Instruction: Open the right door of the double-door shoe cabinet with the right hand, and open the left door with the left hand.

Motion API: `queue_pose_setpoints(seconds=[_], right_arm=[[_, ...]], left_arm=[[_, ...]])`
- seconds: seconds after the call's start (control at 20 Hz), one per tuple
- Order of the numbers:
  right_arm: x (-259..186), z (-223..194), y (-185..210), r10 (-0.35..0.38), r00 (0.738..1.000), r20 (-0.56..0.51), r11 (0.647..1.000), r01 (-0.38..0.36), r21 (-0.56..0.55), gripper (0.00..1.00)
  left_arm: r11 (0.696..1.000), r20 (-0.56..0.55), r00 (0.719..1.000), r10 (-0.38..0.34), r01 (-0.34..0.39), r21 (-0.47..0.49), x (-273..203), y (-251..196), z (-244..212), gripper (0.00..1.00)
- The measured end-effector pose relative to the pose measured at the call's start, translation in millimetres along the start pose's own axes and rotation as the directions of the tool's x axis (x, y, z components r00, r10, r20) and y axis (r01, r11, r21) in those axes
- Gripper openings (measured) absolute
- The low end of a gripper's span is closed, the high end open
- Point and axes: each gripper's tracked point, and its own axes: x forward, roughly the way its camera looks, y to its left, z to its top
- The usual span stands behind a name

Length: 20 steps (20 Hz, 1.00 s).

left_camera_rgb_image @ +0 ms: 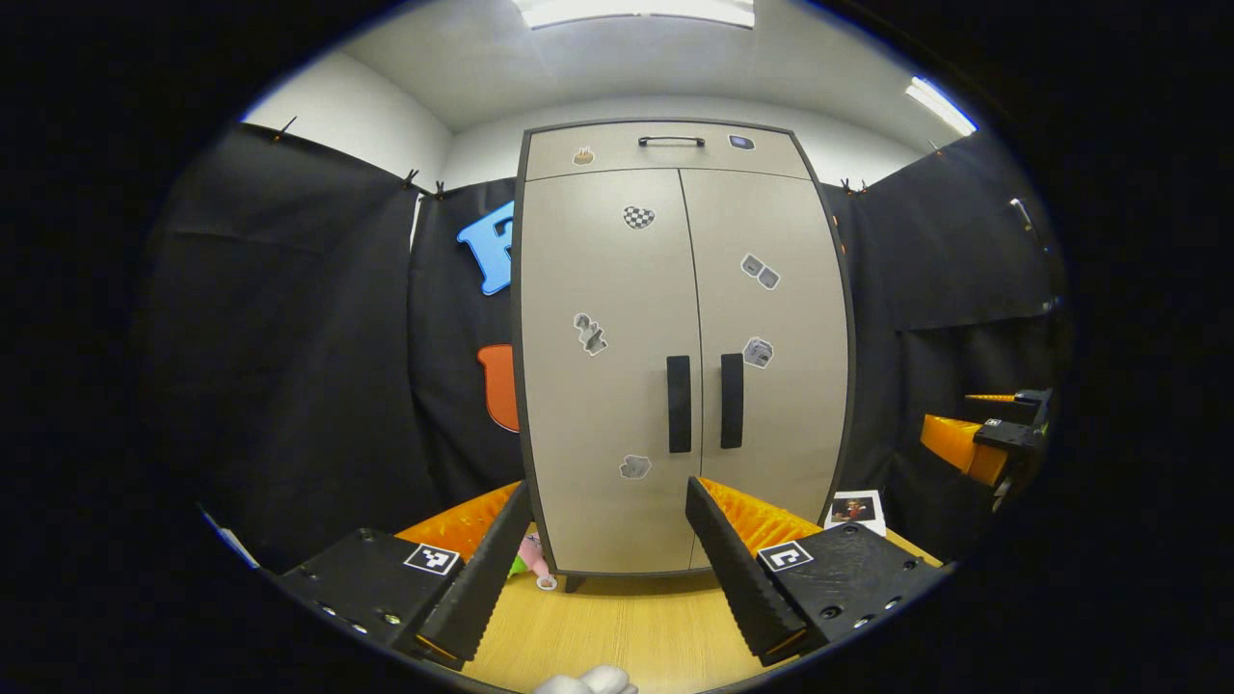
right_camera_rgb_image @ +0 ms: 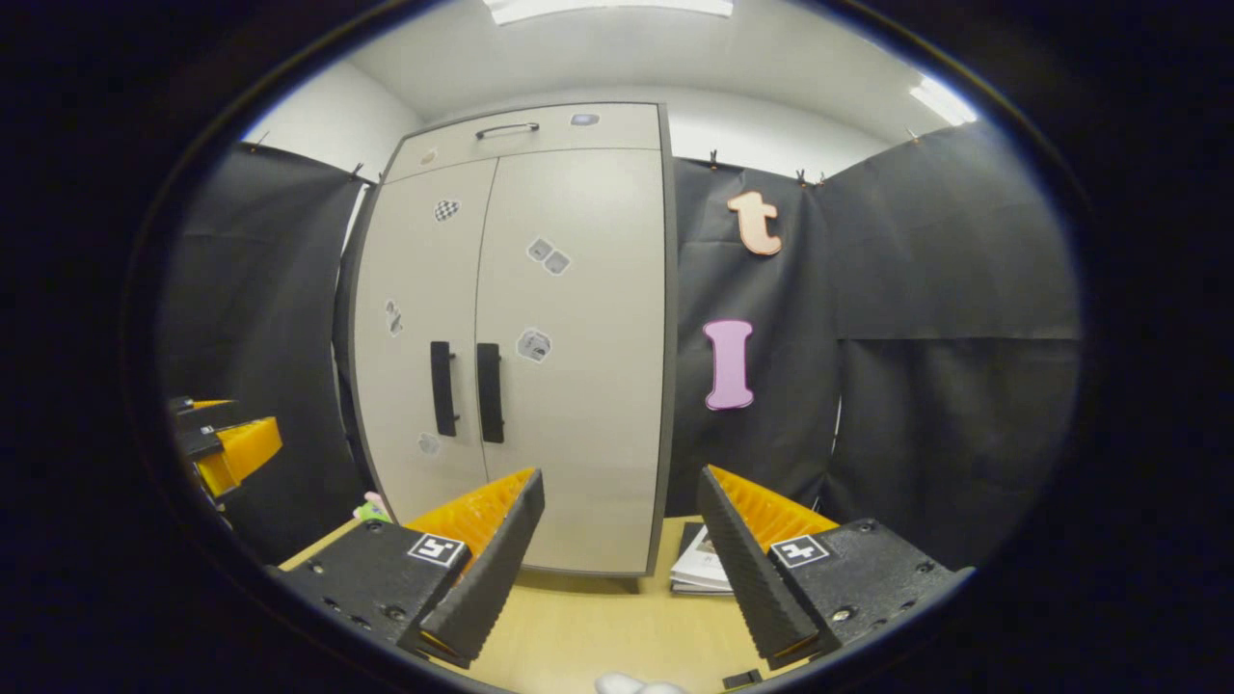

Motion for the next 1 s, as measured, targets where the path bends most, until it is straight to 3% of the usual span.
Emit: queue_pose_setpoints(seconds=[0.55,1.0], right_arm=[[10.3,0.2,9.2,-0.002,1.000,-0.004,1.000,0.002,-0.012,1.00],[52.2,7.8,64.7,0.043,0.999,0.029,0.999,-0.043,-0.021,1.00]], left_arm=[[1.000,-0.007,1.000,0.013,-0.013,-0.016,-0.8,9.1,-5.8,0.96],[0.999,-0.023,0.999,0.030,-0.030,-0.014,-17.3,26.5,-11.7,0.96]])
